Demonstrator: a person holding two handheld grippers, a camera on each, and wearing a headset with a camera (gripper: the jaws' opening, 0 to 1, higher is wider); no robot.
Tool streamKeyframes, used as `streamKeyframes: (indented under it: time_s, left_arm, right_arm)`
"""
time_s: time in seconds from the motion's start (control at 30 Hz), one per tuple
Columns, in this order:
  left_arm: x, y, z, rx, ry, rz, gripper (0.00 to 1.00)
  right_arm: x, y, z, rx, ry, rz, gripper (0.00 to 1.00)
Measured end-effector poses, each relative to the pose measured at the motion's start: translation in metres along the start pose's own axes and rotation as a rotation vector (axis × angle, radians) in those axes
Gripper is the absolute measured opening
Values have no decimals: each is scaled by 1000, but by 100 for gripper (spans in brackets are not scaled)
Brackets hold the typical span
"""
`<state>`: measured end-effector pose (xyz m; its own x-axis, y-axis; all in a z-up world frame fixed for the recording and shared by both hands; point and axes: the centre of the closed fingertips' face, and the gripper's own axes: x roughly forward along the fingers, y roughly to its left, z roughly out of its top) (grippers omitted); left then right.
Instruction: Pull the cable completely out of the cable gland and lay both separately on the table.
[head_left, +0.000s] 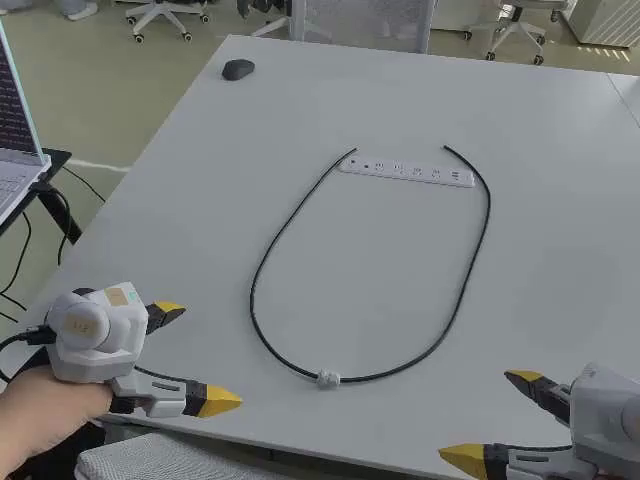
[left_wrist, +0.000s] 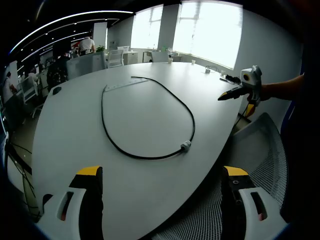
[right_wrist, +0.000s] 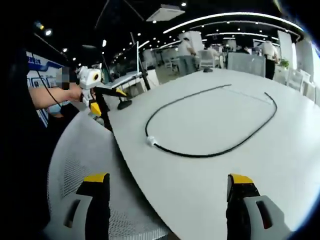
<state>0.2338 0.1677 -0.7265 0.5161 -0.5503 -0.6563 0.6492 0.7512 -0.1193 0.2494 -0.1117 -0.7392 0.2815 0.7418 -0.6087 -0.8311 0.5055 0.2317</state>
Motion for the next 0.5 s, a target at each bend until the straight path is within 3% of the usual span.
streamKeyframes:
  time_s: [0.27, 0.5]
  left_arm:
    - [3, 6, 1, -11, -6, -5, 99]
    - [5, 4, 3, -2, 1, -17, 99]
  right_arm:
    - [3, -1, 3, -1, 8, 3, 97]
    - [9, -1, 6, -13, 15, 2, 96]
